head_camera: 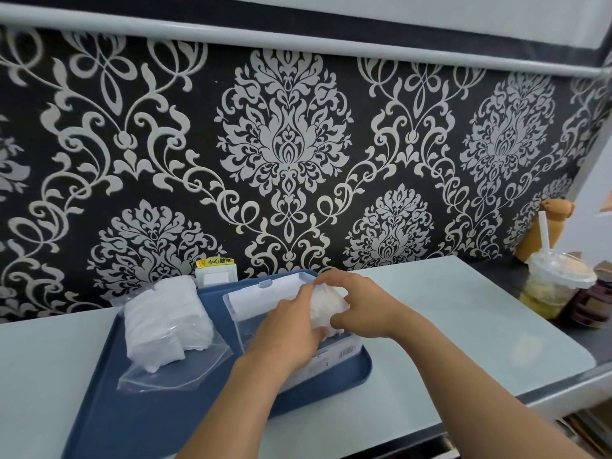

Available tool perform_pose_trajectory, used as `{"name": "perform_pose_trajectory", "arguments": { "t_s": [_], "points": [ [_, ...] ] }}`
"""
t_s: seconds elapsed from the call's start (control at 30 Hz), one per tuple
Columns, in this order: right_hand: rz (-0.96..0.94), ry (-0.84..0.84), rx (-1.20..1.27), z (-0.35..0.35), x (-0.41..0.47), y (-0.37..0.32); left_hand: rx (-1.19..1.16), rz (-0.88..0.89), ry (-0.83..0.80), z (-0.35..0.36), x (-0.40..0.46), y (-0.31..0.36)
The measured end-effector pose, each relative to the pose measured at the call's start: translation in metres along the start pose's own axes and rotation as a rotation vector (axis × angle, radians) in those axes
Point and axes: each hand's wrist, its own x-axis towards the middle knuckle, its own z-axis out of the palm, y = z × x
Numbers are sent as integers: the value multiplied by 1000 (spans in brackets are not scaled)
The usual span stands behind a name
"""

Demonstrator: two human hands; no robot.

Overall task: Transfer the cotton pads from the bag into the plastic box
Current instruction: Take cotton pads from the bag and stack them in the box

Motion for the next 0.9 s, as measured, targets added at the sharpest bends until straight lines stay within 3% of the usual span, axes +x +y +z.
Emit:
{"name": "perform_pose_trajectory", "arguments": {
  "t_s": [0.13,0.33,0.53,0.63,0.7,0.8,0.9],
  "points": [
    [48,51,27,3,2,1,-6,-18,49,-1,1,-4],
    [-155,427,-7,1,-5,-36,-93,-40,142,-19,-12,-9],
    [-313,234,259,52,-2,-101,-196,-15,581,-66,-41,-57],
    [-353,113,296,78,-2,-126,-159,-76,689,-96,-59,-101],
    [-420,-39,102,103,-3,-136,-126,-172,603,-105,-68,-132],
    [-370,-109,-263,136,3,-143,-178,-282,312,-101,-79,-162],
    [-257,-106,-351,143,8,-146,-183,-266,273,-91,-81,-169]
  ]
}}
